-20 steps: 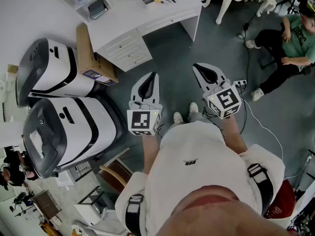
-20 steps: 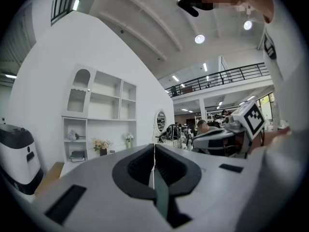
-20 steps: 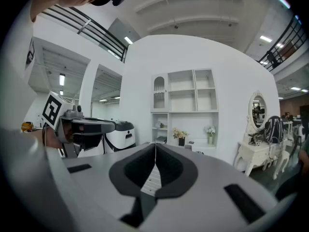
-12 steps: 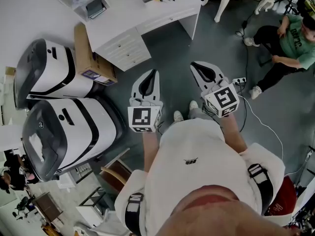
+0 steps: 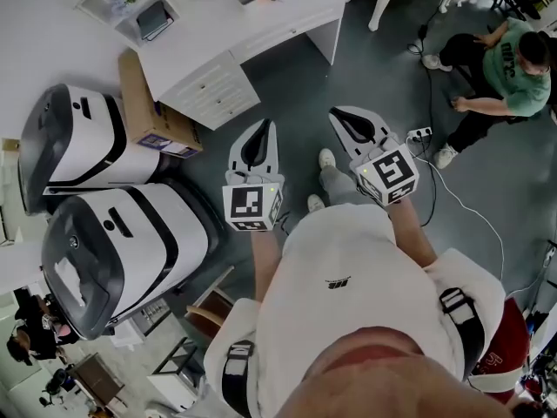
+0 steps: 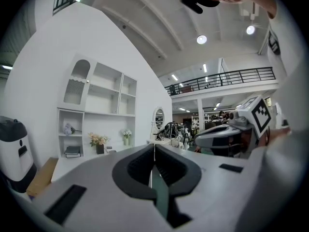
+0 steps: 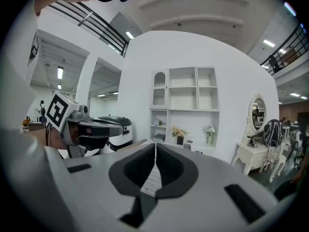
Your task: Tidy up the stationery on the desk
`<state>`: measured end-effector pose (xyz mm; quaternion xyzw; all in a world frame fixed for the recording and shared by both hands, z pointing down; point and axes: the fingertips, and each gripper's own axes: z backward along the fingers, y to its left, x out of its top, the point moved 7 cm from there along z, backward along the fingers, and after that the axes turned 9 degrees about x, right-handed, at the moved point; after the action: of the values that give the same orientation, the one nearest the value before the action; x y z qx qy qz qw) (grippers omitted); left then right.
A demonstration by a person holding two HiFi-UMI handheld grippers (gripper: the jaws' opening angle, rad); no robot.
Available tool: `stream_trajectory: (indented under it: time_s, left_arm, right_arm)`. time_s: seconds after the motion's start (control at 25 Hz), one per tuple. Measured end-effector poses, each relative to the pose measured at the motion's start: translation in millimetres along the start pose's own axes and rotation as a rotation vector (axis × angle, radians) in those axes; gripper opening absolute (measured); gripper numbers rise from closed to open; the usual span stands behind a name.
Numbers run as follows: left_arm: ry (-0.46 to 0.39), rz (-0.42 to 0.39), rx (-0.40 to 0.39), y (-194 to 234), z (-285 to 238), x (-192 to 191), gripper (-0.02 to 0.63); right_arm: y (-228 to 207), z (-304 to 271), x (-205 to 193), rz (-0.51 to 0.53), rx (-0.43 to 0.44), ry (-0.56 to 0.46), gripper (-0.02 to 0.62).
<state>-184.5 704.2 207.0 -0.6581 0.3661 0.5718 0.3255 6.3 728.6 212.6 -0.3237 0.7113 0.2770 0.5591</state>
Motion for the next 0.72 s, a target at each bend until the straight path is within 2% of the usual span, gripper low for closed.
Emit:
stream_trajectory:
  time_s: [0.4, 0.72]
  left_arm:
    - [0.022, -0.002, 0.010, 18, -61, 0, 0.000]
    - [0.045, -0.002, 0.032, 35, -133, 10, 0.000]
  right_arm:
    - [-53, -44, -3, -0.020, 0.016, 0.002, -0.002]
    - [-121, -89, 3, -0.035, 0.045, 0.009, -0.002]
